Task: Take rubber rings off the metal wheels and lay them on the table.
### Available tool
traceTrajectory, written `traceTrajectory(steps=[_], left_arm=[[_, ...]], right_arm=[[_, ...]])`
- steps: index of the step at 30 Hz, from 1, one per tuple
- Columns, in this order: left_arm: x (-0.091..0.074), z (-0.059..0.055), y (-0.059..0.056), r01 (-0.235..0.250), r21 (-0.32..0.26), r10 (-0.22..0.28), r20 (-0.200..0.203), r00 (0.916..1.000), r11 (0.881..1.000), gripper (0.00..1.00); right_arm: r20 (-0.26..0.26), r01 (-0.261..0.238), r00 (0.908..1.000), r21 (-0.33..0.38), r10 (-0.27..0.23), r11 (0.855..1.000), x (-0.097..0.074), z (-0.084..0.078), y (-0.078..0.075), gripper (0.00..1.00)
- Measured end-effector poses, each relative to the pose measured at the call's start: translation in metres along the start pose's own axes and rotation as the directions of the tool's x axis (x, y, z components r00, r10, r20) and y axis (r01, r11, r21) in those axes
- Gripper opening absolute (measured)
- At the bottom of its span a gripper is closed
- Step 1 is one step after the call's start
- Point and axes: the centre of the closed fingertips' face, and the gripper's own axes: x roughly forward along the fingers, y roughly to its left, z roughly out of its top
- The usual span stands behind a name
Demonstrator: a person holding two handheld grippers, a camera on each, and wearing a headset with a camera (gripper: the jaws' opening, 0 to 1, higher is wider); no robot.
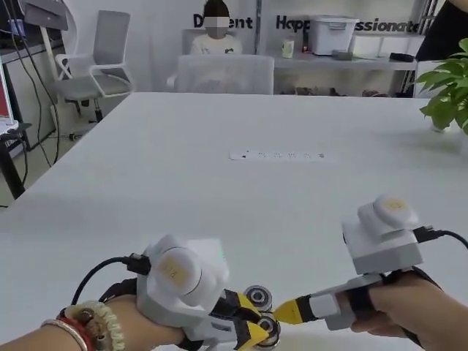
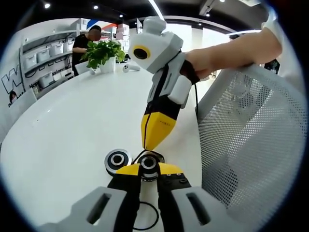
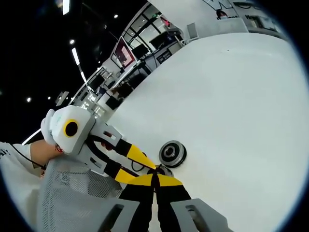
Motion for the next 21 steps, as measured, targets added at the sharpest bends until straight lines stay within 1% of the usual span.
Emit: traceTrajectory(steps=[3, 6, 11, 12, 13, 15, 16, 17, 19, 21], left_arm=[[0.0, 0.0, 0.0, 0.0, 0.002, 0.0, 0.002, 1.0, 1.0, 0.07], [0.001, 0.0, 0.0, 0.0, 0.002, 0.0, 0.004, 1.0, 1.0, 0.07], [0.001, 0.001, 0.0, 0.0, 0.001, 0.0, 0.005, 1.0, 1.0, 0.07], [0.001, 0.001, 0.0, 0.0, 0.002, 0.0, 0.005, 1.0, 1.0, 0.07], [0.001, 0.001, 0.001, -0.001, 0.0, 0.001, 0.005, 1.0, 1.0, 0.06], [0.001, 0.001, 0.001, -0.001, -0.002, 0.001, 0.004, 1.0, 1.0, 0.06], [0.001, 0.001, 0.001, -0.002, -0.002, 0.002, 0.005, 1.0, 1.0, 0.06], [0.001, 0.001, 0.001, -0.002, -0.001, 0.002, 0.005, 1.0, 1.0, 0.06], [0.001, 0.001, 0.001, -0.004, -0.003, 0.004, 0.004, 1.0, 1.0, 0.06], [0.001, 0.001, 0.001, -0.006, -0.001, 0.006, 0.002, 1.0, 1.0, 0.06]], right_arm=[[-0.003, 0.003, 1.0, -0.015, -0.003, 1.0, 0.001, 0.0, 0.001, 0.0], [-0.008, -0.009, 0.9999, -0.024, 0.009, 1.0, 0.002, -0.001, 0.005, 0.0], [0.002, -0.032, 0.9995, -0.019, 0.032, 0.999, 0.001, 0.001, 0.009, 0.0], [0.058, -0.071, 0.9958, -0.008, 0.071, 0.997, 0.0, 0.012, 0.017, 0.0], [0.059, -0.072, 0.9956, -0.003, 0.072, 0.997, -0.002, 0.013, 0.017, 0.0], [0.035, -0.038, 0.9986, -0.037, 0.039, 0.999, -0.002, 0.009, 0.013, 0.0], [0.031, -0.03, 0.999, -0.047, 0.032, 0.998, -0.001, 0.008, 0.012, 0.0], [0.023, -0.03, 0.9992, -0.039, 0.031, 0.999, 0.0, 0.006, 0.011, 0.0], [0.023, -0.029, 0.9993, -0.026, 0.029, 0.999, 0.0, 0.006, 0.01, 0.0], [0.02, -0.016, 0.9997, -0.018, 0.017, 1.0, 0.0, 0.005, 0.007, 0.0]])
